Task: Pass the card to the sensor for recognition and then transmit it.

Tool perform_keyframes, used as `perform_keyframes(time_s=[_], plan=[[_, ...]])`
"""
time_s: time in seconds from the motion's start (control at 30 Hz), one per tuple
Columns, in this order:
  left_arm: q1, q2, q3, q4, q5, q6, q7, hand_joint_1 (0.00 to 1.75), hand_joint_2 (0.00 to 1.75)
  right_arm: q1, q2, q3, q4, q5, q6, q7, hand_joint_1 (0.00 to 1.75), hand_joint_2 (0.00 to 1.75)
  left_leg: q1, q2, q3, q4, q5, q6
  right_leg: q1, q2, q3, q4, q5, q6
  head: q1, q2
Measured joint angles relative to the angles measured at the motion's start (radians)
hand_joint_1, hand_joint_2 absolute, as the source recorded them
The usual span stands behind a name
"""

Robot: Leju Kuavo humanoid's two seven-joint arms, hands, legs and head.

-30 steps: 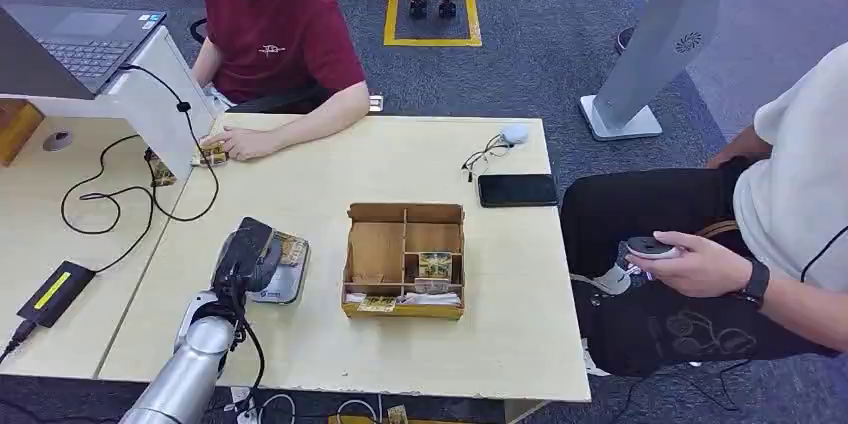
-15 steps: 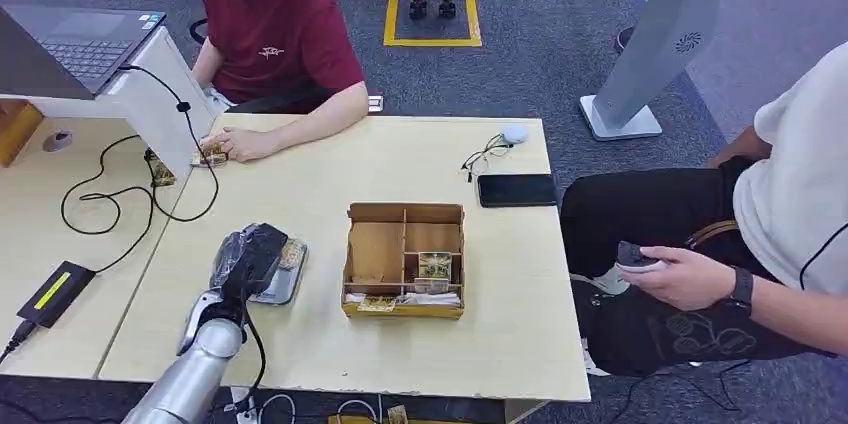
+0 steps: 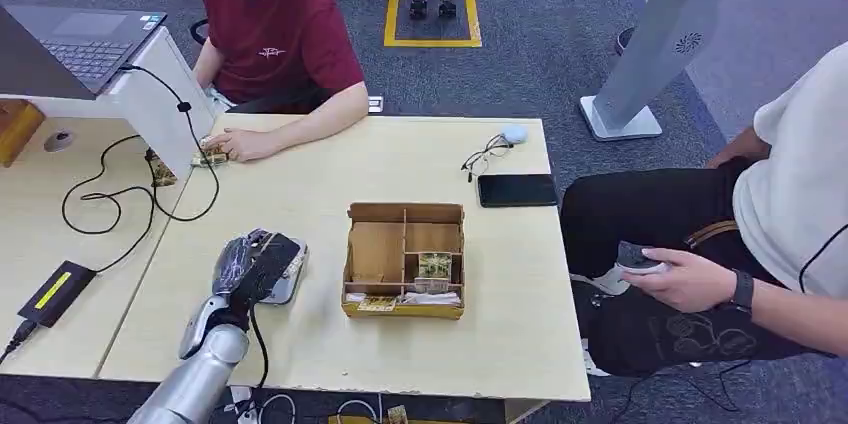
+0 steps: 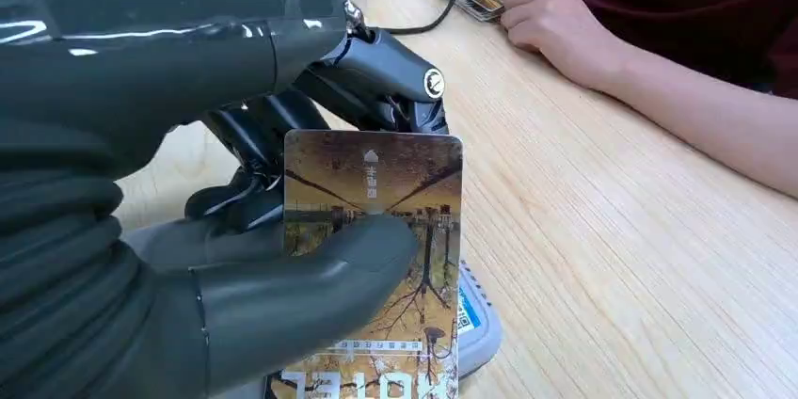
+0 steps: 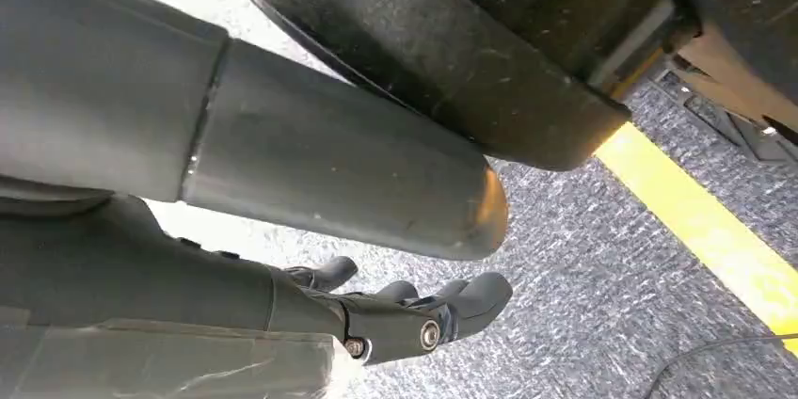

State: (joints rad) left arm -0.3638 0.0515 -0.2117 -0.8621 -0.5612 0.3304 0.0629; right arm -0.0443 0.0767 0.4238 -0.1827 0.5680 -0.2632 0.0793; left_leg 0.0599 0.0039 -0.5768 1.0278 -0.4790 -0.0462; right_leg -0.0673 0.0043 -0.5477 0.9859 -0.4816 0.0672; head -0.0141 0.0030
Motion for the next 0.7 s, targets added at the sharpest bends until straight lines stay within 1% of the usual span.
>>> perform_keyframes(time_s=[0.17, 0.3, 0.4, 0.5, 0.53, 0.6, 0.63, 0.7], plan=[[-0.005, -0.003, 0.002, 0.011, -0.003, -0.005, -0.004, 1.75, 1.75, -0.002, 0.0, 0.0, 0.0, 0.001, 0.0, -0.008, 0.0, 0.0, 0.0, 0.0, 0.001, 0.0, 0.0, 0.0, 0.0, -0.001, 0.001, 0.0, 0.0, 0.0, 0.0, 0.0], [-0.005, -0.004, 0.015, 0.014, 0.004, -0.012, -0.042, 1.75, 1.75, -0.002, 0.0, 0.0, 0.0, 0.002, 0.001, -0.009, 0.0, 0.0, 0.0, -0.001, 0.001, 0.0, 0.001, -0.001, 0.0, -0.001, 0.001, 0.0, 0.0, 0.0, 0.0, 0.0], [-0.005, -0.007, 0.023, 0.014, 0.041, -0.036, -0.069, 1.75, 1.75, -0.002, 0.0, 0.0, 0.0, 0.002, 0.001, -0.01, 0.0, 0.0, 0.0, -0.001, 0.001, 0.0, 0.001, -0.001, 0.0, -0.001, 0.002, 0.0, 0.0, 0.0, 0.0, 0.0], [0.001, -0.01, 0.037, -0.007, 0.148, -0.113, -0.111, 1.75, 1.75, -0.002, 0.0, 0.0, 0.0, 0.003, -0.001, -0.009, 0.0, 0.0, 0.0, -0.001, 0.001, 0.0, 0.001, 0.0, 0.0, -0.001, 0.002, 0.0, 0.0, 0.0, 0.0, 0.0], [0.007, -0.01, 0.044, -0.028, 0.215, -0.157, -0.133, 1.75, 1.75, -0.002, 0.0, 0.0, 0.0, 0.006, -0.002, -0.01, 0.0, 0.0, 0.0, -0.001, 0.001, 0.0, 0.001, 0.0, 0.0, -0.001, 0.002, 0.0, 0.0, 0.0, 0.0, 0.0], [0.035, -0.007, 0.059, -0.092, 0.388, -0.246, -0.187, 1.75, 1.75, -0.001, 0.0, 0.0, 0.0, 0.016, -0.002, -0.013, 0.0, 0.0, 0.0, -0.001, 0.001, 0.0, 0.001, 0.0, 0.0, -0.001, 0.001, 0.0, 0.0, 0.0, 0.0, 0.0], [0.05, -0.006, 0.062, -0.122, 0.431, -0.266, -0.197, 1.75, 1.75, -0.001, -0.001, 0.0, 0.0, 0.018, -0.002, -0.014, 0.0, 0.0, 0.0, -0.001, 0.001, 0.0, 0.001, 0.0, 0.0, -0.001, 0.001, 0.0, 0.0, 0.0, 0.0, 0.0], [0.068, -0.006, 0.064, -0.163, 0.455, -0.275, -0.198, 1.75, 1.75, -0.001, -0.001, 0.0, 0.0, 0.018, -0.002, -0.014, 0.0, 0.0, 0.0, -0.001, 0.0, 0.0, 0.001, 0.0, 0.0, -0.001, 0.001, 0.0, 0.0, 0.0, 0.0, 0.0]])
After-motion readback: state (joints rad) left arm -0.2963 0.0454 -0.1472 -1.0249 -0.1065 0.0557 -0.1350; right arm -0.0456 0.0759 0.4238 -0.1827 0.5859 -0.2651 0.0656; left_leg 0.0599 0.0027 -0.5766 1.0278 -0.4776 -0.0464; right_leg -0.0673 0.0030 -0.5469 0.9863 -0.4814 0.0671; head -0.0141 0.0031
